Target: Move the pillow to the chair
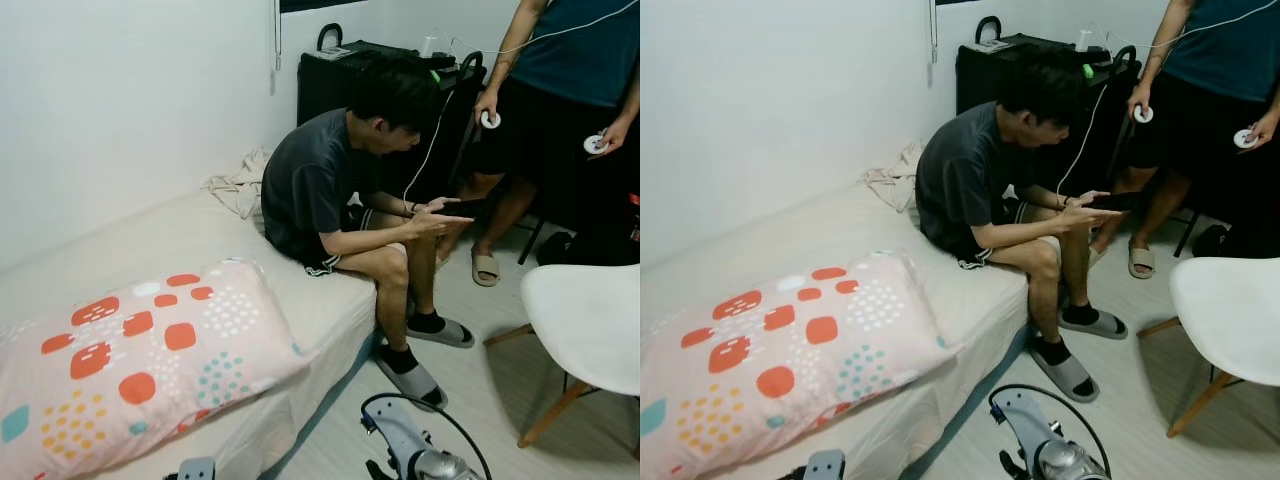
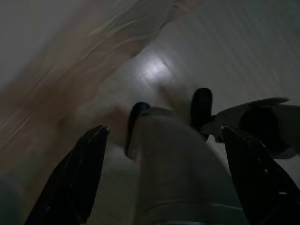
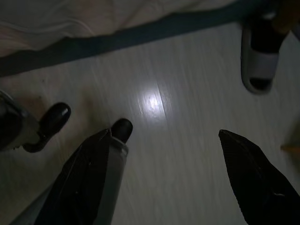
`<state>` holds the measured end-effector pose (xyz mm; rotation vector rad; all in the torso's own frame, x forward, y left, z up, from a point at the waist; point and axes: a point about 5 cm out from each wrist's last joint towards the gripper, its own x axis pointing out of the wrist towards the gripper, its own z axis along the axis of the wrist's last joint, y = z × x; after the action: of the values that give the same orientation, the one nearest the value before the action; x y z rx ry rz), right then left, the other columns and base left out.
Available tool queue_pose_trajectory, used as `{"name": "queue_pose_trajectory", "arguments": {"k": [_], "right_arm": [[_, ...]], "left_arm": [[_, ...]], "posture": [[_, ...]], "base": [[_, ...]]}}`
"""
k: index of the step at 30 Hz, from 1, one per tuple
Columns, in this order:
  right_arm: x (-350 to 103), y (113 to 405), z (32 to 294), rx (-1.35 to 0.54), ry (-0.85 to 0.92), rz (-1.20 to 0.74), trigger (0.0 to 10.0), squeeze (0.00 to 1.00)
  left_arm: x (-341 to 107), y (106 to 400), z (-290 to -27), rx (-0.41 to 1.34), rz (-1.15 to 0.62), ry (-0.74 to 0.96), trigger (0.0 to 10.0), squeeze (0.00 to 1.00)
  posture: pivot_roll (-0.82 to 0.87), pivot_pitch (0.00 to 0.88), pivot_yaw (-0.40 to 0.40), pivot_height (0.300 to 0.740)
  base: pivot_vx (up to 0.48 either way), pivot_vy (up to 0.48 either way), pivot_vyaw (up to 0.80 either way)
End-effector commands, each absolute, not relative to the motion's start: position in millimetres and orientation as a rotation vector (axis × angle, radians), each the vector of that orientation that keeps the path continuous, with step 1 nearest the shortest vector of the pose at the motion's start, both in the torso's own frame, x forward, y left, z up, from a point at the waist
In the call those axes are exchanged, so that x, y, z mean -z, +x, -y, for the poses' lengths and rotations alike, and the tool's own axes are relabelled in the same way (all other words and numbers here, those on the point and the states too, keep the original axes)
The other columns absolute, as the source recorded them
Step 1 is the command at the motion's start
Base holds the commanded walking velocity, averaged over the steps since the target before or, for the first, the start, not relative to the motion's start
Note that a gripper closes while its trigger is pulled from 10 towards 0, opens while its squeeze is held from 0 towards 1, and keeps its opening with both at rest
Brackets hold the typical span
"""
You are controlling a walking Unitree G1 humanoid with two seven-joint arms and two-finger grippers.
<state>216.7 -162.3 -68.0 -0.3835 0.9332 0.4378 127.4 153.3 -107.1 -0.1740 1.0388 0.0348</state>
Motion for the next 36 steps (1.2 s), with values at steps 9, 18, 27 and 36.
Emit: {"name": "queue_pose_trajectory", "arguments": {"k": [9, 18, 27, 36], "right_arm": [[66, 220, 159, -0.468, -0.400, -0.914, 10.0, 0.00], [64, 222, 159, -0.480, -0.417, -0.906, 10.0, 0.00], [64, 223, 159, -0.483, -0.421, -0.904, 10.0, 0.00], [65, 222, 160, -0.481, -0.422, -0.905, 10.0, 0.00]], "left_arm": [[110, 119, -155, -0.035, -1.059, -0.167, 10.0, 0.00], [108, 124, -153, -0.031, -1.043, -0.172, 10.0, 0.00], [106, 131, -148, -0.027, -1.033, -0.178, 10.0, 0.00], [106, 130, -147, -0.017, -1.032, -0.180, 10.0, 0.00]], "posture": [[-0.02, 0.014, -0.065, 0.740], [-0.03, 0.012, -0.070, 0.740], [-0.03, 0.009, -0.069, 0.740], [-0.03, 0.016, -0.062, 0.740]], "base": [[0.000, 0.000, 0.80], [0.000, 0.000, 0.80], [0.000, 0.000, 0.80], [0.000, 0.000, 0.80]]}}
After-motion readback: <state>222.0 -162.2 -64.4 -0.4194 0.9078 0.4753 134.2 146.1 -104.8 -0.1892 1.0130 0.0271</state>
